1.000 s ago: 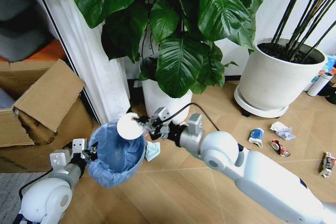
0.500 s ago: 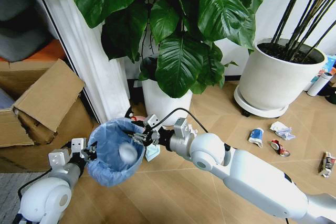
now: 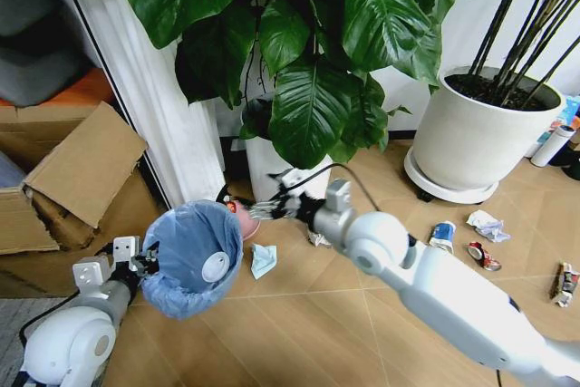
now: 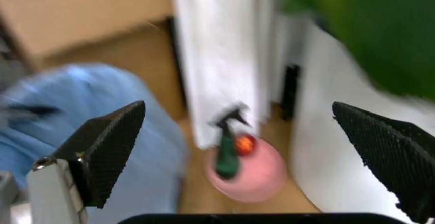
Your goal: Pick up the trash bin and place the garbage on the floor into it.
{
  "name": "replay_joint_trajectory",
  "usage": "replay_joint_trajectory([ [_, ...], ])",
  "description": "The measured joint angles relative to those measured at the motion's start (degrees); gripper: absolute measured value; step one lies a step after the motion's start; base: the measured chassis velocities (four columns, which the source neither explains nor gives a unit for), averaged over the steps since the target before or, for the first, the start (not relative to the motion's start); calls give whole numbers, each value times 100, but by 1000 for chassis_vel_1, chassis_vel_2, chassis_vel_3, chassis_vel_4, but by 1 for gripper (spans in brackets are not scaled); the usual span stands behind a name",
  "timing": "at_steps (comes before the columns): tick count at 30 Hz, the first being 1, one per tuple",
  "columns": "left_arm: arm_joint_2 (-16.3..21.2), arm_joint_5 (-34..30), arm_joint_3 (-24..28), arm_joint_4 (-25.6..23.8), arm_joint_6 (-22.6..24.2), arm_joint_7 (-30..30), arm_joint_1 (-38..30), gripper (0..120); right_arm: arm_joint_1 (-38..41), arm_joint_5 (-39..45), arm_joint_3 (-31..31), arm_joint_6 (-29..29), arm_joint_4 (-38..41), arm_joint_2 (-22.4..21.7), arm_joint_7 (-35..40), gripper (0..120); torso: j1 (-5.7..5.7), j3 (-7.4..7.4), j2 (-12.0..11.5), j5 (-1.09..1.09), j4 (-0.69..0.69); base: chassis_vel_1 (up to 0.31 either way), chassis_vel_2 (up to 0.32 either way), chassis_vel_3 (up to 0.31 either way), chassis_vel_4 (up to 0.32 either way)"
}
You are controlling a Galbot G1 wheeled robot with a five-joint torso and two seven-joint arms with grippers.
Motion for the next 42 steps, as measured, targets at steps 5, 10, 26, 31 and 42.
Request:
replay_joint_trajectory([
  [5,2,-6,-45,-7,-14,2,25,0,-552,-476,287,239,-669,-33,-176,100,0,0,0,1,-2,0,0,0,0],
  [10,2,-12,-45,-25,-15,2,33,0,-718,-784,274,389,-1219,91,-381,100,0,0,0,2,-2,0,0,0,0],
  [26,-14,-66,-49,-195,-19,-47,85,0,101,-2202,-928,1446,-4595,2102,-1482,100,0,1,0,-2,2,0,0,0,0],
  [31,-18,-60,-22,-253,-27,-80,99,0,183,-2315,-920,1392,-5094,2377,-1461,100,0,1,0,-1,0,0,0,0,0],
  [42,-12,-53,-9,-364,-47,-98,157,0,411,-3029,-632,1696,-6329,3012,-1633,100,0,1,-1,0,-1,0,0,0,0],
])
